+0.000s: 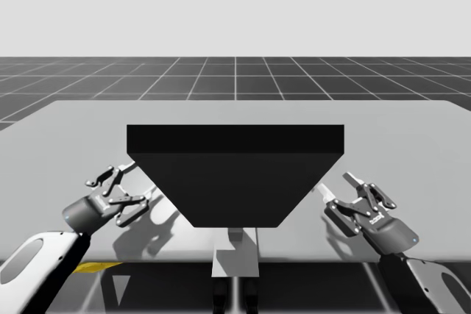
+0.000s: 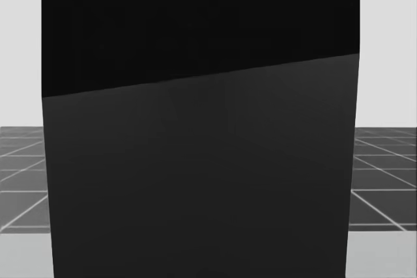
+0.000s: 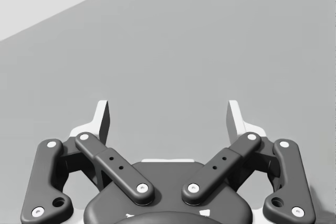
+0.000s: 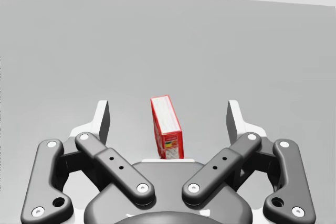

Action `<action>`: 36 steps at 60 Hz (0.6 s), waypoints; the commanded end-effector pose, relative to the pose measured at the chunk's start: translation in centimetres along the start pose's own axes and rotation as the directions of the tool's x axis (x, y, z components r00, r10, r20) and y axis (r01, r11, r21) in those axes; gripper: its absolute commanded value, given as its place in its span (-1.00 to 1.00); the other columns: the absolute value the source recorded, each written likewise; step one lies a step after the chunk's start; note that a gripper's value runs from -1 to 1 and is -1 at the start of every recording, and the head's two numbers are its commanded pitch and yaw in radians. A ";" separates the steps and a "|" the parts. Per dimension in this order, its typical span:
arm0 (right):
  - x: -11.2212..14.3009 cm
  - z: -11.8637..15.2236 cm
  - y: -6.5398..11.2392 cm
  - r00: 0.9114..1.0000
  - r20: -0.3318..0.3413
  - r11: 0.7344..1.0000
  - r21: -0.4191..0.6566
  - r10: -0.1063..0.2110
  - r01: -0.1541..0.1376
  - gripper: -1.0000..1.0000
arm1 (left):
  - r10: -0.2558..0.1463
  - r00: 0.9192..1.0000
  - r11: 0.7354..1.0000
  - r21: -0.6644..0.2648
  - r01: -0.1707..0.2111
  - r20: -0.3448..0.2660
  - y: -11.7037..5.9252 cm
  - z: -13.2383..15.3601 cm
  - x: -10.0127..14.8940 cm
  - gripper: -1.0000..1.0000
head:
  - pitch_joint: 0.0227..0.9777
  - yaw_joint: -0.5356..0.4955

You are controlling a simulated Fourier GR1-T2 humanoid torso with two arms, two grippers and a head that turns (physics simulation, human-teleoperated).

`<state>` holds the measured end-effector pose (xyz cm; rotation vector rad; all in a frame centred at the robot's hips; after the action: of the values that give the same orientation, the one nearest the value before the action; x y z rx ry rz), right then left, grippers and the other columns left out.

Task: Reach around the screen and pick up the object behind it.

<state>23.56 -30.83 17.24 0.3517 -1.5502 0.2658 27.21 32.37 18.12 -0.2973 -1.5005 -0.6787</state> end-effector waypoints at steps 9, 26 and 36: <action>-2.2 -0.2 0.2 0.999 -0.053 1.000 0.019 0.010 -0.009 -1.00 | -0.016 1.000 1.000 -0.022 0.015 -0.022 -0.1 0.6 -0.9 -1.00 | -0.78 0.00; -3.6 -3.1 -1.1 0.995 -0.083 0.997 0.045 0.062 -0.058 -1.00 | -0.015 1.000 1.000 -0.017 0.015 -0.018 -0.1 0.6 -1.0 -1.00 | -0.77 0.01; -4.9 -5.1 -1.1 0.991 -0.106 0.994 0.083 0.079 -0.071 -1.00 | -0.013 1.000 1.000 -0.015 0.012 -0.012 -0.2 0.5 -1.1 -1.00 | -0.75 0.01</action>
<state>27.18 -30.33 13.53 0.3262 -1.4685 0.3692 26.71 32.80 17.12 -0.2930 -1.4827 -0.7023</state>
